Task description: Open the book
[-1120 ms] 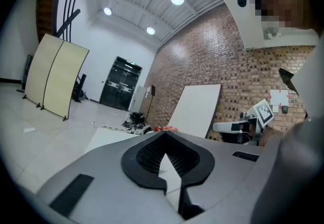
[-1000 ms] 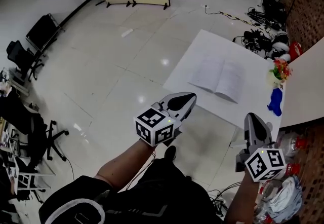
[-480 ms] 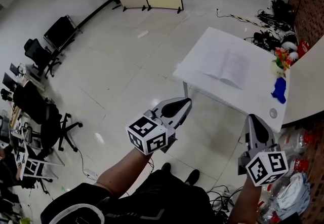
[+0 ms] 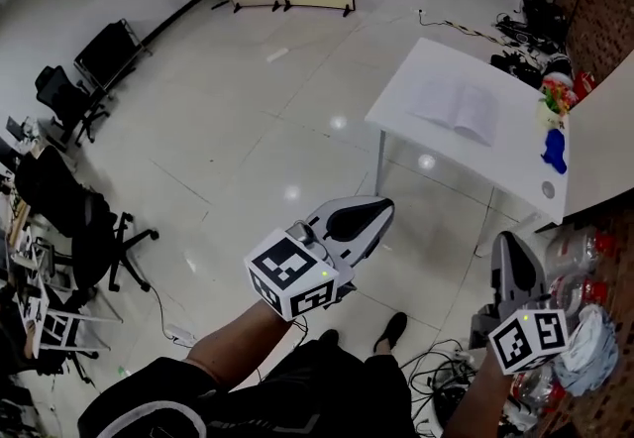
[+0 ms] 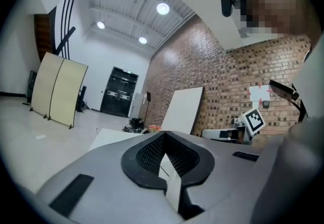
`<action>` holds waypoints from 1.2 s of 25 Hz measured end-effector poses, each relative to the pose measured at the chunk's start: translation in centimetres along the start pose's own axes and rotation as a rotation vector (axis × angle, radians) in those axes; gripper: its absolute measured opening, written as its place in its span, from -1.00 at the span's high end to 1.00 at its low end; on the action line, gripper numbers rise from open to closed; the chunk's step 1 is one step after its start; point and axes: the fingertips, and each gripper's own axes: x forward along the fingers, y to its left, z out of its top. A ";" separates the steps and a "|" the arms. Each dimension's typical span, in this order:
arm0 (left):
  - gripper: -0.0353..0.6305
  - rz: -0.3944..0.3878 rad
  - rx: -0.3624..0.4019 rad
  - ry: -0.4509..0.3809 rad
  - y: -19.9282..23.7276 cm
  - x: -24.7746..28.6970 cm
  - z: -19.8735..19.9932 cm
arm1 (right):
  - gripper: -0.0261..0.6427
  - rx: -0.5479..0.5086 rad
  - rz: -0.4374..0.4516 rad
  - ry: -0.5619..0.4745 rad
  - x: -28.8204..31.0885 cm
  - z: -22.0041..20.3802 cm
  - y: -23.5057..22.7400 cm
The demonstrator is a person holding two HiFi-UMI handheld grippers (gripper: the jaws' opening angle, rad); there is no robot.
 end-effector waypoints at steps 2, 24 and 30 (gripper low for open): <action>0.89 -0.008 -0.030 0.018 0.3 -2.7 -1.0 | 0.89 0.016 -0.016 0.009 -1.6 -1.2 3.0; 0.89 -0.030 0.001 0.038 -24.3 -16.4 -3.8 | 0.89 -0.052 0.057 -0.035 -27.5 -3.8 11.2; 0.89 -0.034 0.022 0.025 -27.7 -19.3 -2.8 | 0.89 -0.038 0.064 -0.070 -31.4 -2.8 13.6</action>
